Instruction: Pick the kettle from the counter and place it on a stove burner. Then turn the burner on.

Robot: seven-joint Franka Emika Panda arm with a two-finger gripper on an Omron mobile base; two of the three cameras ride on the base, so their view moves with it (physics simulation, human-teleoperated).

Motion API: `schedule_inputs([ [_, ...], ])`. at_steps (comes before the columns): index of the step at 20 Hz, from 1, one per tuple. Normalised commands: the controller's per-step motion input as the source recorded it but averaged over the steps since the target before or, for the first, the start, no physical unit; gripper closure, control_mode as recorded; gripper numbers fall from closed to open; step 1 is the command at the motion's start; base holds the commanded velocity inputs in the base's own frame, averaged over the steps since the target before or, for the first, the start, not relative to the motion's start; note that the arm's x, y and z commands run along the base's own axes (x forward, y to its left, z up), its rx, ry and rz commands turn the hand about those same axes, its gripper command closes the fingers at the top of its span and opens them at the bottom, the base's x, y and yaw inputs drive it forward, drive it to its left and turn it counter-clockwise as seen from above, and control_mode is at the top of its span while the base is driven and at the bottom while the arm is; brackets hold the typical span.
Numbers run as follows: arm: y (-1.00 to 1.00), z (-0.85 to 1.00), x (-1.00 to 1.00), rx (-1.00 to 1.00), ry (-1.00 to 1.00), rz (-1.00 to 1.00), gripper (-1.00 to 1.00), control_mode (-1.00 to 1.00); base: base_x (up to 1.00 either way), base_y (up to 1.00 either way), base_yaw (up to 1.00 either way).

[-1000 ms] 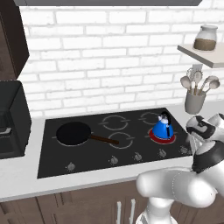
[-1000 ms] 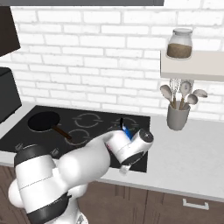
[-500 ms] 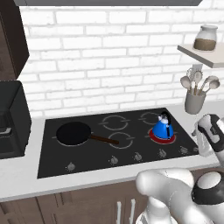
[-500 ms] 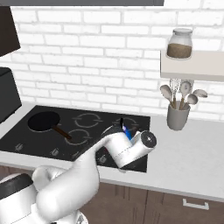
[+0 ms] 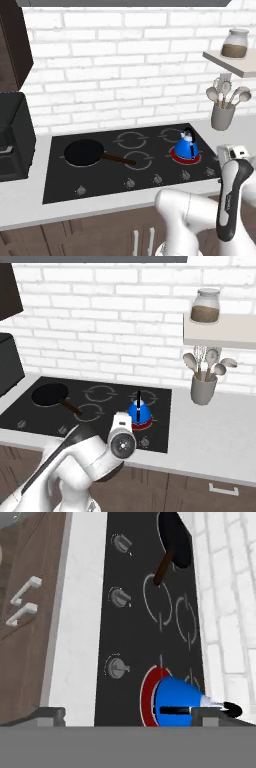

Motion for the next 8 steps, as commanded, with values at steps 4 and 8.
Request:
schedule_inputs([
  [4,0.82,0.50,-0.28,-0.37,-0.53,0.06,-1.00,-1.00,0.00,0.00,0.00],
  [8,0.00,0.00,0.00,0.00,0.00,0.00,-1.00,-1.00,0.00,0.00,0.00],
])
